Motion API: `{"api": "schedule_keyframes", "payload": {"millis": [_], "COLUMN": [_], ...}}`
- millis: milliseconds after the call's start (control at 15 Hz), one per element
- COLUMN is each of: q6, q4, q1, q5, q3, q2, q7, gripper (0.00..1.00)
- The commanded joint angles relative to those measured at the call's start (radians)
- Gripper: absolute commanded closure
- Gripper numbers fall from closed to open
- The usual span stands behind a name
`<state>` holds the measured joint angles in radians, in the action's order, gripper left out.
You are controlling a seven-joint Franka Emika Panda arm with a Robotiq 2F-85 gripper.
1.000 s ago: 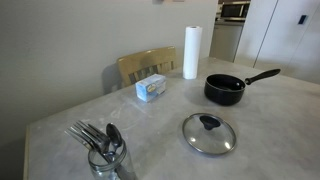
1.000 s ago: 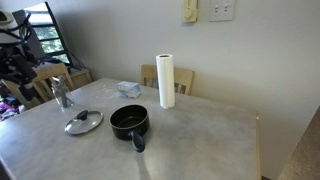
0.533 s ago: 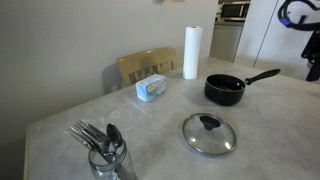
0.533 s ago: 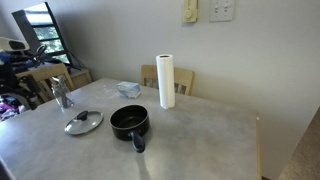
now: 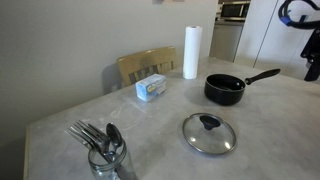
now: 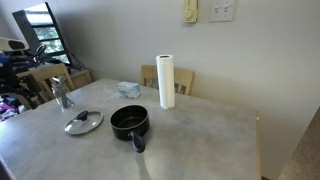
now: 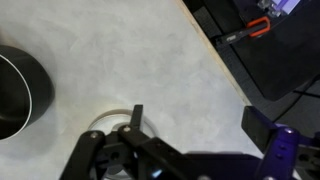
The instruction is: Put the lid on the pot
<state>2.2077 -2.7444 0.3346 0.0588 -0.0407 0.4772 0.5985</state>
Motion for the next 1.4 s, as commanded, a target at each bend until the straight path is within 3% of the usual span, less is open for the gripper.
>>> {"api": "schedule_keyframes", "payload": {"millis": [0,267,467,533,667,867,1333], "q6": [0.243,0.549,0.767,0.659,0.738,0.749,0.654], "q4": [-0.071,-0.053,-0.039,-0.051,-0.045,-0.036,0.104], "q1": [0.0,0.059,0.138,0.087,0.123,0.128,0.159], "q5": [-0.133,-0.345,-0.533,-0.452,-0.503,-0.507,-0.597], "q3": [0.006,-0.009,-0.023,0.0,-0.008,-0.011,-0.045], "q2": [-0.058,-0.219,-0.346,-0.256,-0.322,-0.345,-0.479], "q7": [-0.056,-0.088,-0.038,-0.067,-0.06,-0.06,0.056], "gripper": [0.0,0.0,0.0,0.0,0.0,0.0,0.0]}}
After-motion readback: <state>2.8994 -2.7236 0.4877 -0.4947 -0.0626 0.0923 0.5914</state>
